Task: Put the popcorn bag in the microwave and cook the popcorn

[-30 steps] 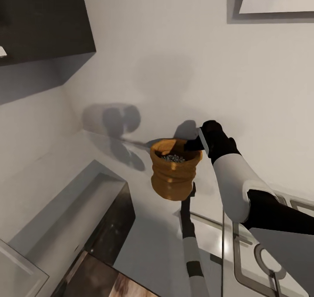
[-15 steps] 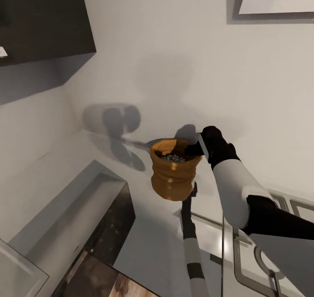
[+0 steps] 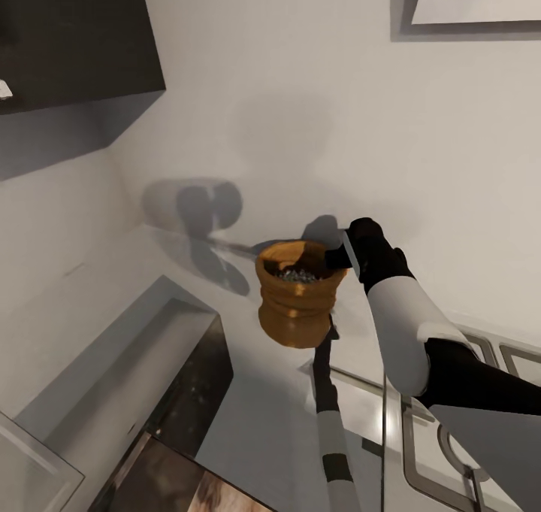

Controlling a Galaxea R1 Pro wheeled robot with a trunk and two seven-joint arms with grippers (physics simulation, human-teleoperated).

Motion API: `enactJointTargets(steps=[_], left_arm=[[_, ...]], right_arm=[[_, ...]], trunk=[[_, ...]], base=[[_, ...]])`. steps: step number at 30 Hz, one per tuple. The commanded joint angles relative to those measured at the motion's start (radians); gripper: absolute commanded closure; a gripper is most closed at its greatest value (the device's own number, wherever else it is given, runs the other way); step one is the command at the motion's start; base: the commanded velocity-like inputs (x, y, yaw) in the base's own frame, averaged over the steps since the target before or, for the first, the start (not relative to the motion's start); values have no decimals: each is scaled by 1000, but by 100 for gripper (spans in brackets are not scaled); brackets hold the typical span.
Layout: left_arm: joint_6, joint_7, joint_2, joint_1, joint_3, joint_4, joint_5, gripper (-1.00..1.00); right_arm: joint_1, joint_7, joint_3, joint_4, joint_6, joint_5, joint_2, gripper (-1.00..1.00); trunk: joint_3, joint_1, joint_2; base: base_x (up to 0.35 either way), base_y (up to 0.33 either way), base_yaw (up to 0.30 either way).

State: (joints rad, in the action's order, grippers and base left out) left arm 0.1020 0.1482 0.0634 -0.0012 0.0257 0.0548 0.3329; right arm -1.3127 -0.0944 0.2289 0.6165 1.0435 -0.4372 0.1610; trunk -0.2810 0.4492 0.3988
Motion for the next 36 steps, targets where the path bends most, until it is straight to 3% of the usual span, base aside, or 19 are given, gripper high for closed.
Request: enactJointTargets(steps=[1, 18, 29, 32, 36], left_arm=[[3, 2, 0, 0, 2, 0, 3, -100], [4, 2, 1, 0, 2, 2, 5, -100], [4, 4, 3, 0, 5, 1, 5, -100], [4, 4, 4, 0, 5, 0, 5, -100], [4, 4, 4, 0, 5, 0, 5, -100]], right_arm=[[0, -13, 7, -32, 4, 19, 2, 100], [-2, -16, 7, 21, 4, 11, 2, 100], [-4, -17, 4, 48, 4, 13, 4, 100], [-28, -17, 4, 49, 4, 12, 6, 100], [-108, -20, 4, 30, 4, 18, 11, 100]], trunk=[[-2, 1, 1], [-2, 1, 1], [-2, 1, 1], [-2, 1, 1], [-2, 1, 1]], base=[[0, 0, 0], [-6, 0, 0], [-320, 0, 0], [-345, 0, 0], [-345, 0, 0]])
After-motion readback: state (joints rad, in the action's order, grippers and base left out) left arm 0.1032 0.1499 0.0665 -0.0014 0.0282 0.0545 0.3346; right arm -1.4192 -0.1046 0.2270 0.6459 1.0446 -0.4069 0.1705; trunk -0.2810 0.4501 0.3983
